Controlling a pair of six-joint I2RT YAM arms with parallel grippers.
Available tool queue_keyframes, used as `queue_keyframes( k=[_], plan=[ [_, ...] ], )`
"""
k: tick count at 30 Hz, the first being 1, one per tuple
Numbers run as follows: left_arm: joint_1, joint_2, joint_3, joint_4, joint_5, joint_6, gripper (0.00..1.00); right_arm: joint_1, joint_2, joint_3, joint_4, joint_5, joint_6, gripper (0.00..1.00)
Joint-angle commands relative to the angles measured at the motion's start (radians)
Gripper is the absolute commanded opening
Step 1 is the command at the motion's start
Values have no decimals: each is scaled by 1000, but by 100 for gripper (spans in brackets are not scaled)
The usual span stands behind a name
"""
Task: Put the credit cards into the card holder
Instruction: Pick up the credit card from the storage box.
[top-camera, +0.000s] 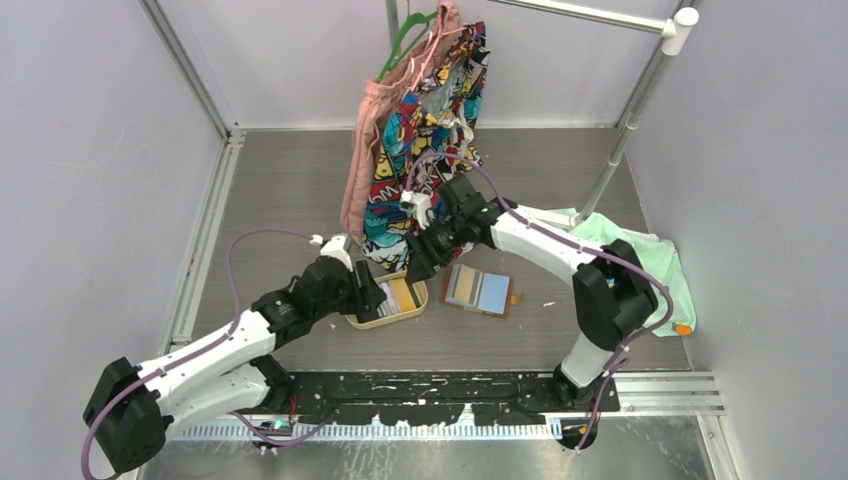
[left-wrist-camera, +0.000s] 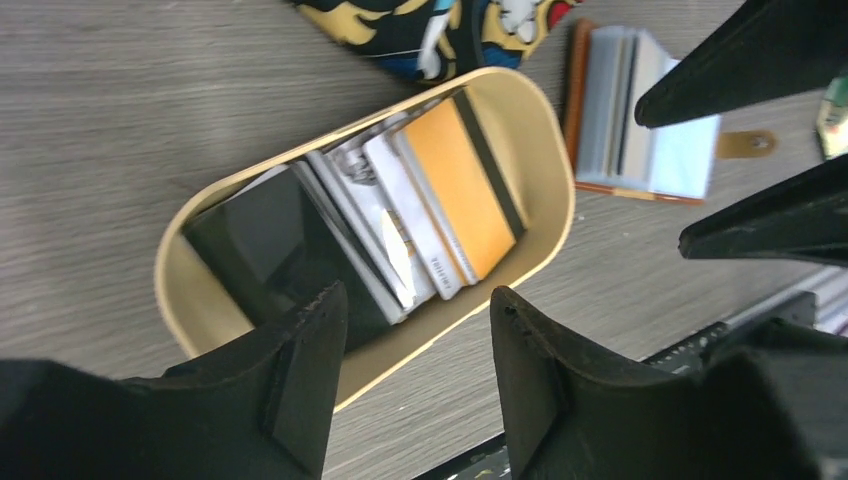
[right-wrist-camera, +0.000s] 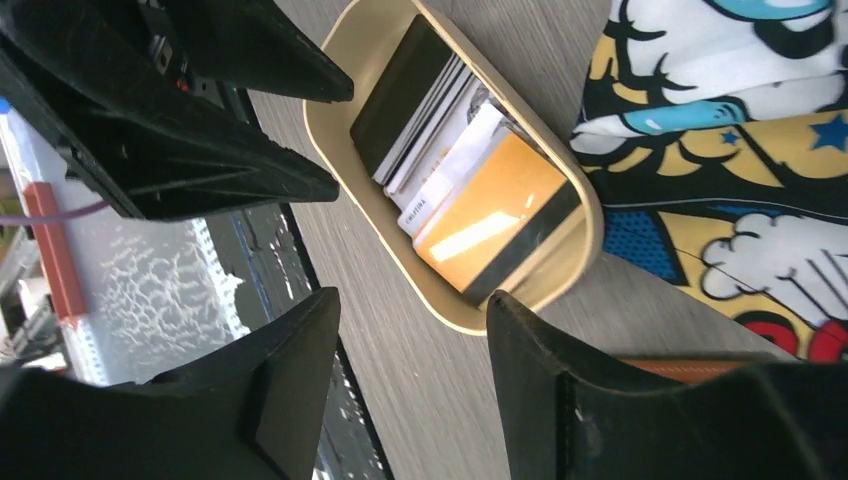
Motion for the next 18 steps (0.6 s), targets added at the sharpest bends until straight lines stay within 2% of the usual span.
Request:
queue_keyframes(
  k=[1,5,9,14,18],
  plan=[
    [3,-17,84,-147,-137,4,55,72,52,59,131,59,235,61],
    [2,-117,118,-314,-226,92,55,145,139,119,149,102,347,58],
    [2,-196,115,-431,-313,92,55,220,211,184,121,206,389,54],
    [4,-200,61,-428,-313,56,55,248,278,205,111,279,415,49],
    [3,-162,43,-383,-280,47,55,268,290,203,102,368,417,49]
  ],
)
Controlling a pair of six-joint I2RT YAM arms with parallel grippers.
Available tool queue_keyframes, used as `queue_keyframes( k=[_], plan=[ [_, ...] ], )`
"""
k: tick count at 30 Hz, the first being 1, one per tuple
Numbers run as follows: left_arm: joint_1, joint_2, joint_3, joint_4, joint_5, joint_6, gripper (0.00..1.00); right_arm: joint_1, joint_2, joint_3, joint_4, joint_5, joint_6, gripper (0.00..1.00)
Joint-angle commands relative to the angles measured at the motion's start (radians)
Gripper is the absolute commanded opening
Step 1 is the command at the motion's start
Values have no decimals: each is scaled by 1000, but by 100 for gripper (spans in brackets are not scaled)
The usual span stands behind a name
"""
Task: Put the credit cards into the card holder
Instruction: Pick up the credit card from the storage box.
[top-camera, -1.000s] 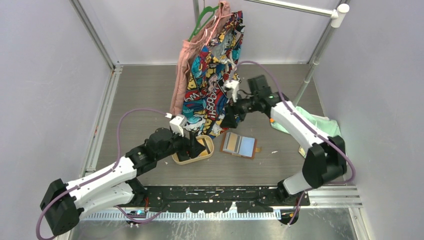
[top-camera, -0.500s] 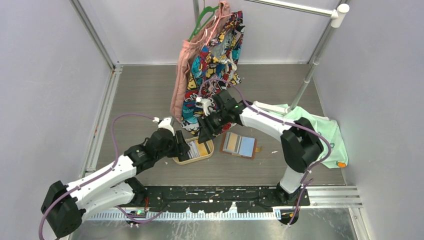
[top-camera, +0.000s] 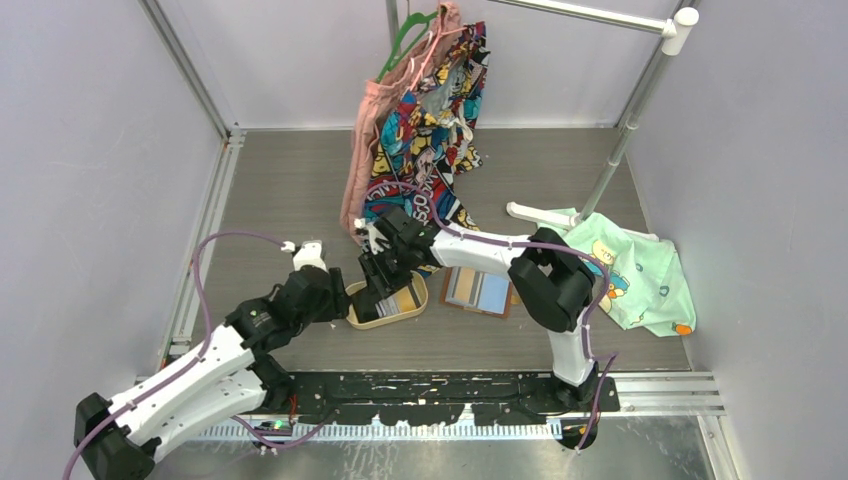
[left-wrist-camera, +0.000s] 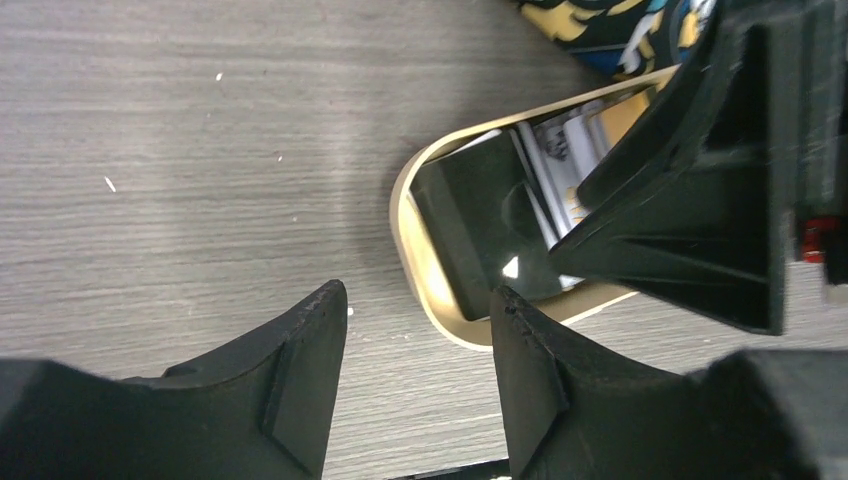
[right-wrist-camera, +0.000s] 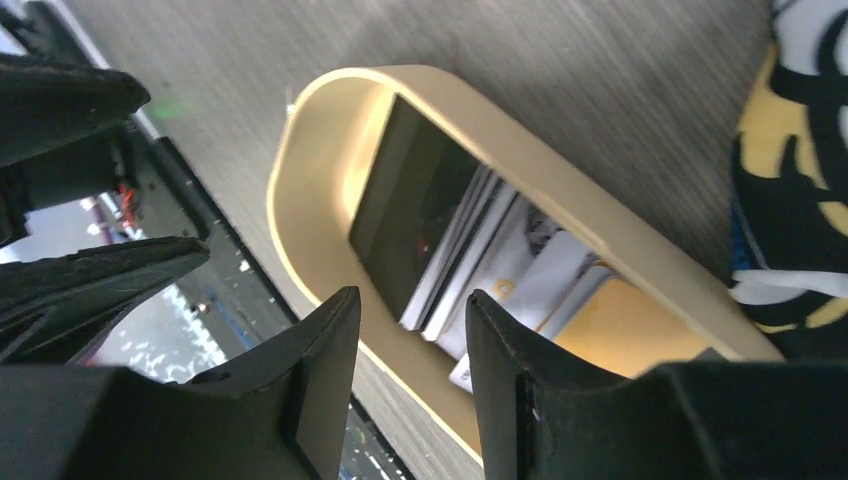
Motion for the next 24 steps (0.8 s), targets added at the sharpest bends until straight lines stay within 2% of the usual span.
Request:
queue_keyframes(
  k=[1,4,10,17,24],
  plan=[
    [3,37,-19,34,-4,-20,55,10,-5,33,14,132,37,49],
    [3,57,-35,91,21,-24,55,15,4,26,21,146,45,49],
    [10,105,-65,148,54,-35,54,16,35,8,66,53,100,48],
    [24,160,-104,217,112,-39,45,14,53,-3,102,-6,135,46],
    [30,181,-115,248,135,-40,42,-10,50,-39,207,-160,233,38]
  ],
)
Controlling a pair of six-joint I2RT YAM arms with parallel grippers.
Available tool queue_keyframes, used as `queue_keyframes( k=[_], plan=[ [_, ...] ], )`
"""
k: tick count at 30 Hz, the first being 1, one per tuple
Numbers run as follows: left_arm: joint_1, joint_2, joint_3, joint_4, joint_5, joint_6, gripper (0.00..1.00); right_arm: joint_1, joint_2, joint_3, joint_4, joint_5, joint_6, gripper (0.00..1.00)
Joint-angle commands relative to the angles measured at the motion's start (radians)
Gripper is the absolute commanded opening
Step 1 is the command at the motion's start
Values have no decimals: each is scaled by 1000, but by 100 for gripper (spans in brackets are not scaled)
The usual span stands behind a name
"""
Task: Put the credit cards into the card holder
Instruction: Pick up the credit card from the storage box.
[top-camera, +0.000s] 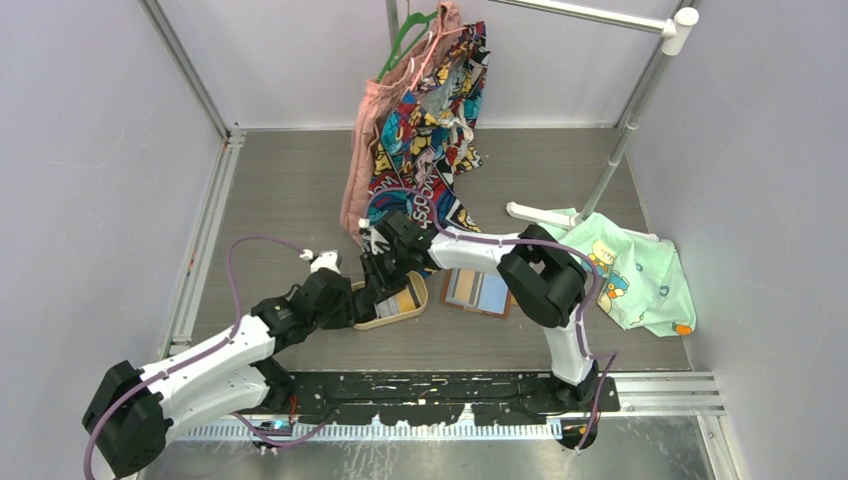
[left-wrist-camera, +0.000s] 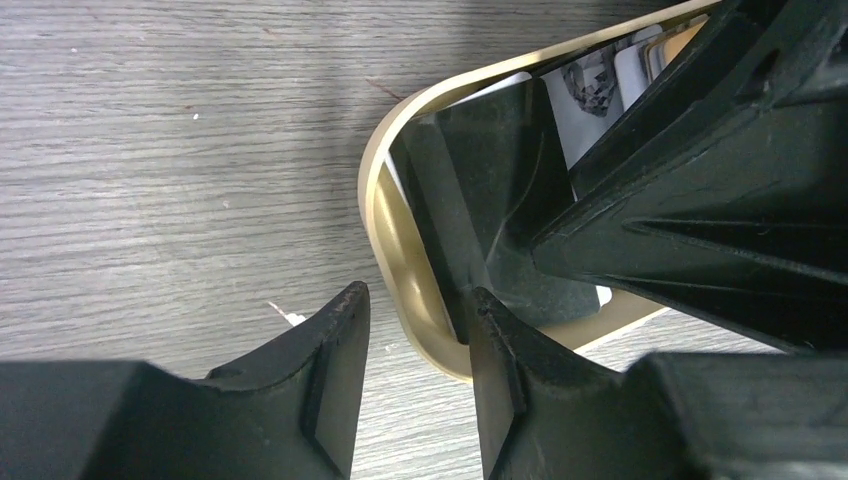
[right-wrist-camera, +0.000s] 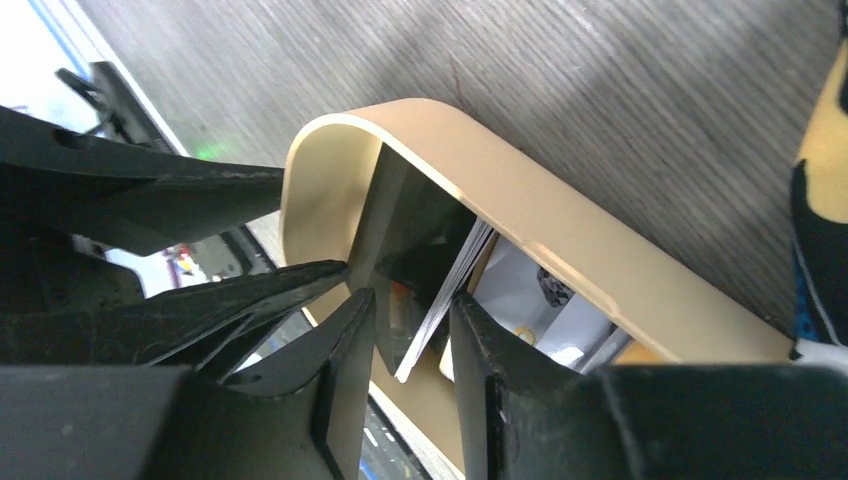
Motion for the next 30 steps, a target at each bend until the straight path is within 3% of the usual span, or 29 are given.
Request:
queue_keyframes(
  k=[1,8,16,30],
  plan=[
    [9,-2,-2,73,18,-13,41,-25,-13,-28,135,-156,107,38],
    [16,1,-5,95,40,-12,40,-44,-7,-68,254,-252,214,33],
    [22,10,-14,113,54,-12,39,-42,38,-48,223,-230,214,43],
    [29,5,-21,128,82,-2,37,-29,101,-13,230,-255,255,43]
  ],
)
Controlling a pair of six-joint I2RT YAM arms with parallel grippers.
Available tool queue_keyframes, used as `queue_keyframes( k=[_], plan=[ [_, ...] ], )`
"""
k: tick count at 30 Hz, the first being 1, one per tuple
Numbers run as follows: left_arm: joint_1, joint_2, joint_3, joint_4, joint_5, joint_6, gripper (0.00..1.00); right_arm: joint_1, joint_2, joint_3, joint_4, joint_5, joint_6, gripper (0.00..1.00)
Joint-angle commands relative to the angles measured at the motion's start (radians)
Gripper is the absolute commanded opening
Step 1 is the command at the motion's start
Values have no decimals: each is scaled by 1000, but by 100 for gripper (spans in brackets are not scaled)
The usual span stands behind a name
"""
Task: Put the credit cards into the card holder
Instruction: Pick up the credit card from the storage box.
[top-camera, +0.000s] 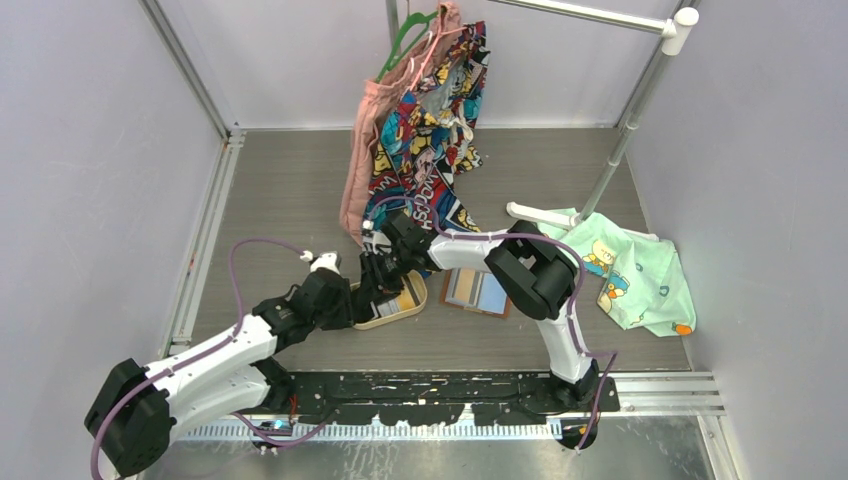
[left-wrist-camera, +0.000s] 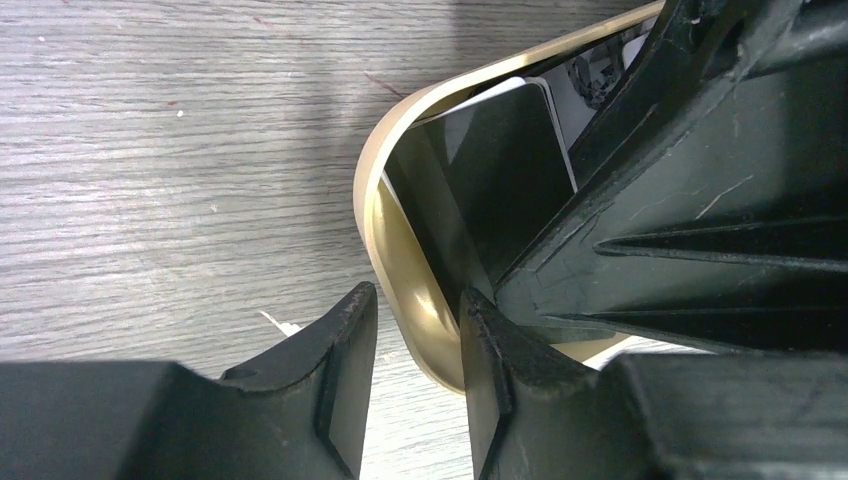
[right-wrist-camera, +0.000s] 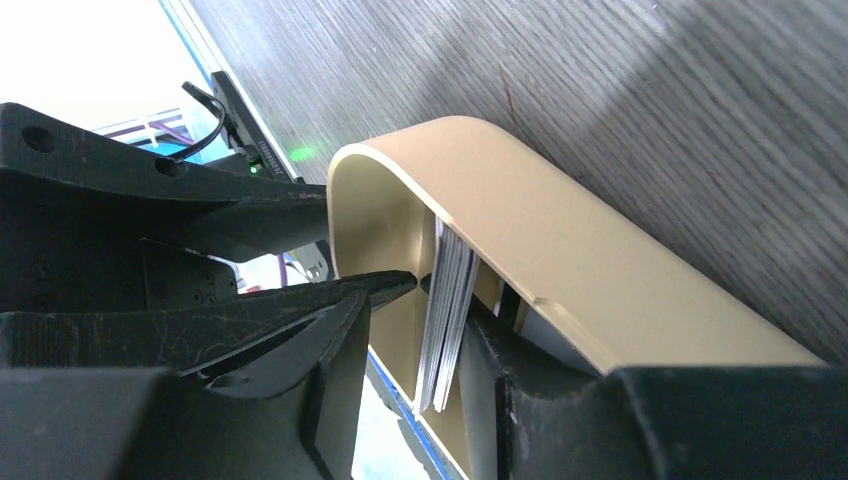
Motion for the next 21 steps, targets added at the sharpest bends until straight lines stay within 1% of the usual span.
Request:
queue_keyframes(
  k=[1,6,11,21],
  plan=[
    [2,-18,9,72,26,-3,38,7,24,30,50,-35,51,42],
    [6,-48,12,44,17,0,38,-15,-24,27,49,-47,38,39],
    [17,-67,19,16,13,15,37,-34,-65,20,25,-55,7,39],
    [30,-53,32,4,19,29,37,-50,-96,6,27,-93,10,39]
  ],
)
